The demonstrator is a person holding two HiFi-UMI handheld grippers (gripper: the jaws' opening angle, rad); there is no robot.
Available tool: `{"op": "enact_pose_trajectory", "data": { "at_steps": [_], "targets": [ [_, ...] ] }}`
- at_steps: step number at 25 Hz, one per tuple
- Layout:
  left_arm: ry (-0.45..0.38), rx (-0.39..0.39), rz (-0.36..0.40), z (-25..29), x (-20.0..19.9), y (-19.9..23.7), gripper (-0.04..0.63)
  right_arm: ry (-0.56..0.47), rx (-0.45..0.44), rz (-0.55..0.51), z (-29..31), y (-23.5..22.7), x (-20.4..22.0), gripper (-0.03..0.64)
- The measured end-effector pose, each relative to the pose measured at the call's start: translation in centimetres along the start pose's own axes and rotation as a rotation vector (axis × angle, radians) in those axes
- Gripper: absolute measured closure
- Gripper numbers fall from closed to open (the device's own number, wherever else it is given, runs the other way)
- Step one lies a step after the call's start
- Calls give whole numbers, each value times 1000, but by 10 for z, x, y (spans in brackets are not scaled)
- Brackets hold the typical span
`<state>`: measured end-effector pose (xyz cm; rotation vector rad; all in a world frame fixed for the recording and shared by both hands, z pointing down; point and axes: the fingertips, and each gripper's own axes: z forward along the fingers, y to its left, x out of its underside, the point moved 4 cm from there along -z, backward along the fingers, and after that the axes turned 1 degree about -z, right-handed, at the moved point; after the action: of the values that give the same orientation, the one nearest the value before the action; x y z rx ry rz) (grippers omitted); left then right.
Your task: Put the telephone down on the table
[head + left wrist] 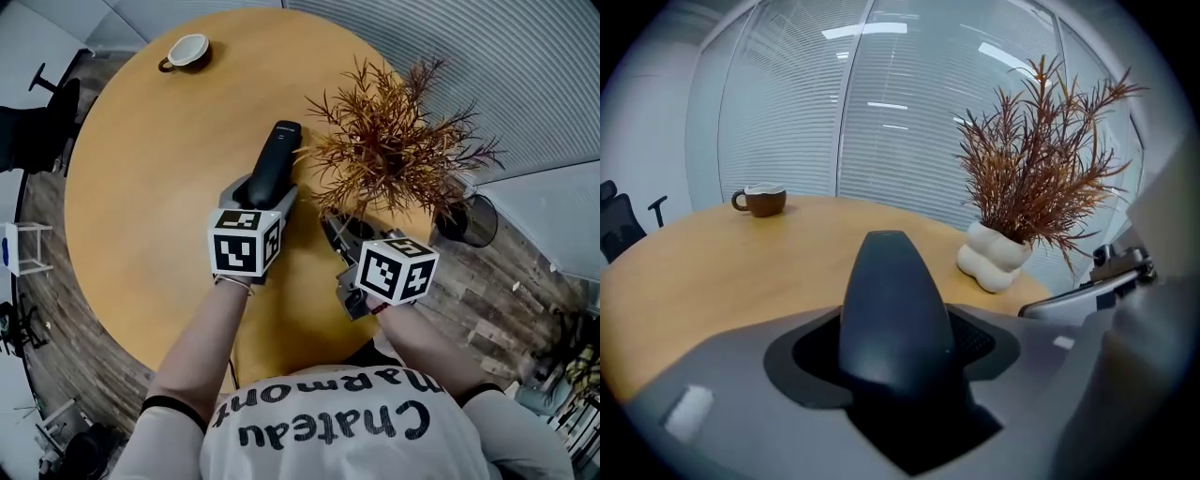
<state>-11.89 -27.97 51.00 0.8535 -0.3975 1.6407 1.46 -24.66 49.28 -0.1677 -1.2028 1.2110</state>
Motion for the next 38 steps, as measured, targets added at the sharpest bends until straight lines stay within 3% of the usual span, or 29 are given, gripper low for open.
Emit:
{"op": "enact_pose_trajectory", "data": {
  "at_steps": [7,20,25,32,38],
  "targets": [
    [19,0,33,3,2,-2,273,-7,-4,1,-1,1,-1,603],
    [-18,-25,93,5,2,-6,246,-9,-29,11,-9,4,6,603],
    [-49,-58,152,4,4,-8,247,-9,-33,17,-16,6,10,603],
    [-177,-165,161,-17,-6,-10,247,-4,-44,-2,-31,4,12,603],
    [-248,-189,155,-43,-16,-30,289,-17,-71,-26,-46,6,4,603]
  ]
}}
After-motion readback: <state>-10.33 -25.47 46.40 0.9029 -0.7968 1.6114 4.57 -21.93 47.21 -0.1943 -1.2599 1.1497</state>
